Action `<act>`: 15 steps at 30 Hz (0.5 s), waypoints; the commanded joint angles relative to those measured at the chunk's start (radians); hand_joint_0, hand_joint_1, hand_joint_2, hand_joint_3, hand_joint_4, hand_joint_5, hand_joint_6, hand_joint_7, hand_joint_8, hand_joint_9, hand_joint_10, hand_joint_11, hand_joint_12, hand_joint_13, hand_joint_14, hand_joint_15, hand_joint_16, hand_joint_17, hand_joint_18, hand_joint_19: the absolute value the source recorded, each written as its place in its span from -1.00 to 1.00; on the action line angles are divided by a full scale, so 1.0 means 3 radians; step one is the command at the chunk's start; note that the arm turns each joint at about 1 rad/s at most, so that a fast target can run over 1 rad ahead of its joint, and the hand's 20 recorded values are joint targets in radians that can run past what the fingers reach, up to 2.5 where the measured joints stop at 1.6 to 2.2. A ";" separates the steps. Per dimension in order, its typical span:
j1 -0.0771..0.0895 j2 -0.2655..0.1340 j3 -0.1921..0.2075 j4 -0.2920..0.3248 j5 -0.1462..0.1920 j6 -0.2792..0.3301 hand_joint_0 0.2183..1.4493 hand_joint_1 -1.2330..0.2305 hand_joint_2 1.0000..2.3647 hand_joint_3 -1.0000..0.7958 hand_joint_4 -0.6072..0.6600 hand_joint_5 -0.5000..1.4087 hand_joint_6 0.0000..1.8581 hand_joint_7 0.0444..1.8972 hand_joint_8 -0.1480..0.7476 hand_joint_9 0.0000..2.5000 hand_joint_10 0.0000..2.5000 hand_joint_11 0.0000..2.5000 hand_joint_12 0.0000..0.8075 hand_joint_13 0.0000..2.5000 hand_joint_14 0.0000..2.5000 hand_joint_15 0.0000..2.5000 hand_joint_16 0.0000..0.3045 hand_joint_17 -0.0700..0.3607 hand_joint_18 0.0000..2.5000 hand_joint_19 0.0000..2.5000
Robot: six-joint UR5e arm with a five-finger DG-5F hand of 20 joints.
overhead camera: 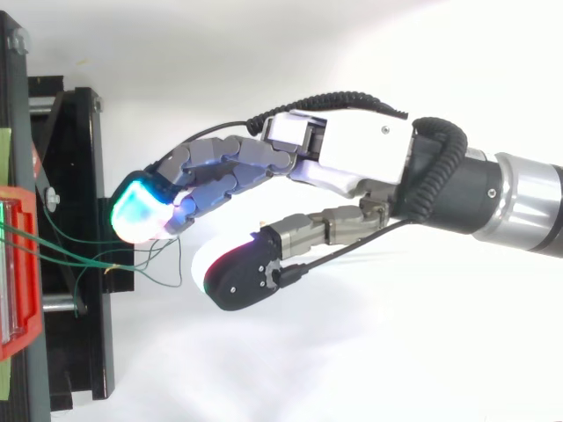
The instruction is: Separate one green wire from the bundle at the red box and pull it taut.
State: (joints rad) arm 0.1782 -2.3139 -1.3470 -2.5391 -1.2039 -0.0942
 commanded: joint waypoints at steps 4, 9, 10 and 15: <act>0.0009 -0.0054 0.0026 0.0052 -0.0001 -0.0008 -0.53 -0.11 -1.00 -0.41 0.50 -0.64 -0.46 -0.16 0.02 -0.45 -0.99 -0.81 -0.01 -0.70 -1.00 -0.90 -0.59 -0.03 -0.74 -0.76; -0.0011 -0.0218 0.0277 -0.0080 -0.0016 0.0135 -0.53 -0.12 -1.00 -0.41 0.50 -0.64 -0.46 -0.15 0.01 -0.45 -0.99 -0.81 -0.01 -0.69 -1.00 -0.89 -0.60 -0.03 -0.74 -0.76; -0.0016 -0.0223 0.0328 -0.0152 -0.0001 0.0150 -0.52 -0.12 -1.00 -0.41 0.50 -0.64 -0.46 -0.15 0.01 -0.44 -0.99 -0.81 -0.01 -0.69 -0.99 -0.89 -0.60 -0.03 -0.74 -0.76; -0.0011 -0.0218 0.0425 -0.0270 0.0004 0.0125 -0.52 -0.12 -1.00 -0.40 0.53 -0.63 -0.46 -0.14 0.02 -0.42 -0.99 -0.80 -0.01 -0.68 -1.00 -0.89 -0.60 -0.03 -0.72 -0.75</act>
State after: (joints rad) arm 0.1746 -2.3789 -1.2370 -2.6019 -1.2037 -0.0551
